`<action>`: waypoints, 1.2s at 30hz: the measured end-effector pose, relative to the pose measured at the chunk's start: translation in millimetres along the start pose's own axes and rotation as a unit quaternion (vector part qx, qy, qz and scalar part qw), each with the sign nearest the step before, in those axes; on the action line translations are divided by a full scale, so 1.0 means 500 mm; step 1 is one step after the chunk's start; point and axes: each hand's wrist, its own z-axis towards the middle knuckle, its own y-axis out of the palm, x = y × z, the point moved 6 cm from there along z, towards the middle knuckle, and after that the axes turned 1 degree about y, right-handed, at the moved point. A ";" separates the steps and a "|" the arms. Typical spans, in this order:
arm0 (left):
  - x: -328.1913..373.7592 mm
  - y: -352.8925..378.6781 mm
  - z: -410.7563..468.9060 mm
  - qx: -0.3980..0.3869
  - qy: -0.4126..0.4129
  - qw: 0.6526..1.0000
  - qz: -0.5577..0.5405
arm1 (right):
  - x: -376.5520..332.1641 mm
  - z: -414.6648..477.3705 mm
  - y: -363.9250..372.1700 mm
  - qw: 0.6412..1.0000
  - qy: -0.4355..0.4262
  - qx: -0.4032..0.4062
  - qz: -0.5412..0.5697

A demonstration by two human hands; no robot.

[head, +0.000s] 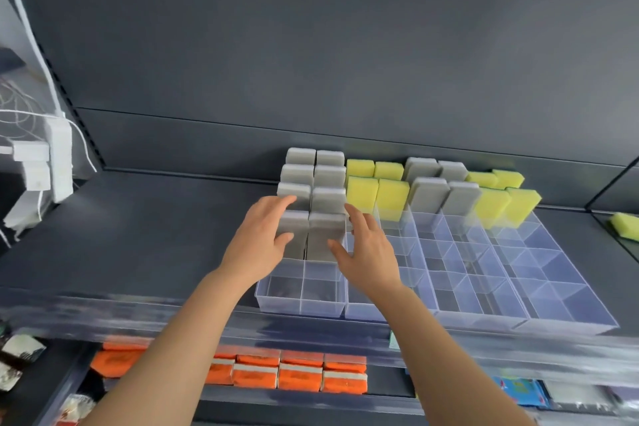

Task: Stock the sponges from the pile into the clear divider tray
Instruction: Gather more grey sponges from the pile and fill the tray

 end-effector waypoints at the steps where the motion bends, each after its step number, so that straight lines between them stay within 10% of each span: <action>1: 0.007 -0.003 0.001 0.011 0.009 1.000 0.013 | 0.002 -0.004 -0.004 1.000 0.004 -0.002 -0.008; 12: 0.195 0.069 0.005 0.019 0.188 0.964 0.189 | 0.124 -0.097 -0.115 0.990 0.076 0.035 -0.113; 36: 0.835 0.554 -0.077 -0.124 0.331 0.925 0.143 | 0.669 -0.497 -0.542 0.943 0.253 0.071 -0.205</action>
